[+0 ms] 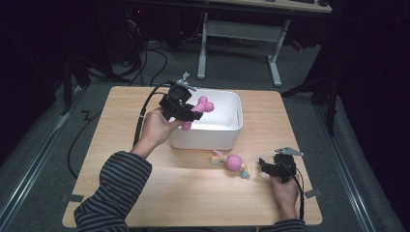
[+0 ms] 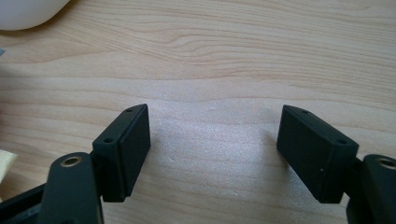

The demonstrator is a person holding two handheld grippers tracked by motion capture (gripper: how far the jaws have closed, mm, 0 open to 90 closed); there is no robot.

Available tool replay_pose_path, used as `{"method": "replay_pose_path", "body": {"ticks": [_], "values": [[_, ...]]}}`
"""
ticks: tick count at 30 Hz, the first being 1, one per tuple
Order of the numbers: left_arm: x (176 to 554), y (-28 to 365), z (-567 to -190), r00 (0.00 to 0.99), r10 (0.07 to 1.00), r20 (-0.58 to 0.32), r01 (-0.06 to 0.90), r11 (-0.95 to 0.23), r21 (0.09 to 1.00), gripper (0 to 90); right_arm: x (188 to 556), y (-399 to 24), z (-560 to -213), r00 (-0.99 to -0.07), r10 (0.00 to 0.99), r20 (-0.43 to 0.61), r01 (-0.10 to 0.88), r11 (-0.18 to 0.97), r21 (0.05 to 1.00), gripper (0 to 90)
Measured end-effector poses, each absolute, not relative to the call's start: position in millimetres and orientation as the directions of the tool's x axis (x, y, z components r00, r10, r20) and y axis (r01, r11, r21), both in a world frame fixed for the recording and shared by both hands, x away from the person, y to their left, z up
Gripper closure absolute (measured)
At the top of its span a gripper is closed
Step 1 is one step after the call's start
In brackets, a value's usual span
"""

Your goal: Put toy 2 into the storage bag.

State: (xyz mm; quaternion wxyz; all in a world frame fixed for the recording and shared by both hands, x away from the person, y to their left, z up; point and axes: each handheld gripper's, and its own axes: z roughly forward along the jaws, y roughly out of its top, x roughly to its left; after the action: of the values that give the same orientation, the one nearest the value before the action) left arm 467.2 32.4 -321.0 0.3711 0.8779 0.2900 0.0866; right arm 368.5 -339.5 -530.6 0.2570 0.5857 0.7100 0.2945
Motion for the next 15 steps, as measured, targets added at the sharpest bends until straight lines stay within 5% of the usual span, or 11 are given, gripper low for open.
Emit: {"method": "replay_pose_path", "body": {"ticks": [15], "values": [[496, 11, -342, 0.801, 0.595, -0.070, 0.477, -0.563, 0.675, 59.3, 369, -340, -530, -0.181, 0.983, -0.014, 0.683, 0.136, 0.717, 26.9]]}}
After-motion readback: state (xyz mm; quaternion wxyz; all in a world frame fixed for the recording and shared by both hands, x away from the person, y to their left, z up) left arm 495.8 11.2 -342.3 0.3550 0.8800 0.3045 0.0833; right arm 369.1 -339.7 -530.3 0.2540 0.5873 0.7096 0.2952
